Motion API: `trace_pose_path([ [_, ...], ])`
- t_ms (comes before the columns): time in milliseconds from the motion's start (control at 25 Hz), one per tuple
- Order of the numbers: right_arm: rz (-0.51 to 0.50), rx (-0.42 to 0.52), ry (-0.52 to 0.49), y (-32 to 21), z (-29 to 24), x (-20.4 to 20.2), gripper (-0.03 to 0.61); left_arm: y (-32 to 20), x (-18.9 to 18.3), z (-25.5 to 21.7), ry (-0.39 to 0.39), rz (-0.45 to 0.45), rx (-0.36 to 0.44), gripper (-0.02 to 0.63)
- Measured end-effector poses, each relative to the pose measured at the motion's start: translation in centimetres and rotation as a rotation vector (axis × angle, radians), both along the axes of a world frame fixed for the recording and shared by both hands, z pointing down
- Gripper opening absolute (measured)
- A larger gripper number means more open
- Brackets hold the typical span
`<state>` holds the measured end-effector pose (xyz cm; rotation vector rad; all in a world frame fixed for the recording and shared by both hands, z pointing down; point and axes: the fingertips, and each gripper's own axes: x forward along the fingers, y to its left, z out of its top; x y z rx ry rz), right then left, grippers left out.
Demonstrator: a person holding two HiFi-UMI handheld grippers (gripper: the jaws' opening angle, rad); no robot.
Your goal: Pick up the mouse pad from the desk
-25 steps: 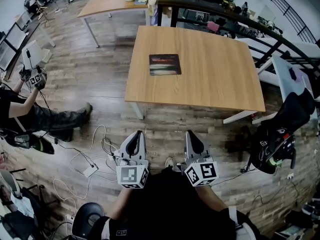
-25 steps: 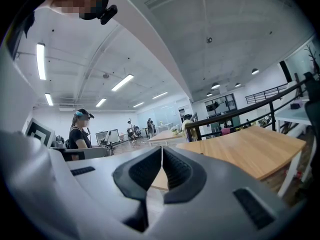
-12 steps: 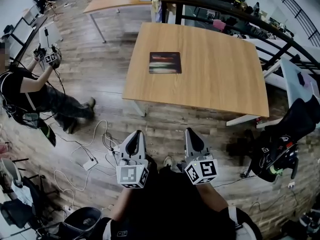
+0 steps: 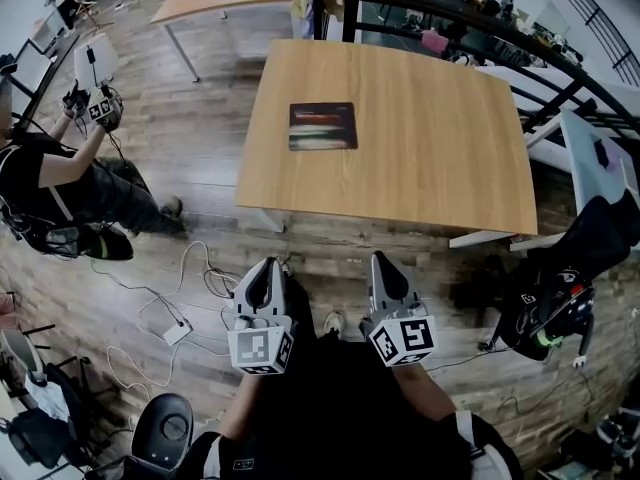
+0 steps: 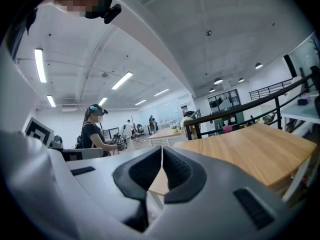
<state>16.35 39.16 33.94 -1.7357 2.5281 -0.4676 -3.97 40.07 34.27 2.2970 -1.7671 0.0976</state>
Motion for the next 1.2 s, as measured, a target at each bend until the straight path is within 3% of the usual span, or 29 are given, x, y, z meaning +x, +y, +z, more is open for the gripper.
trace_pose_path([
  [600,0.068,-0.021,0.032,-12.4,-0.2,-5.5,0.032,-13.7,-7.4,0.1,0.019,0.017,-0.010,0.031],
  [1200,0.183,-0.053,0.055,-21.1,0.7,-9.9,0.032,-24.0,-11.5,2.8,0.031,0.157,-0.078,0.031],
])
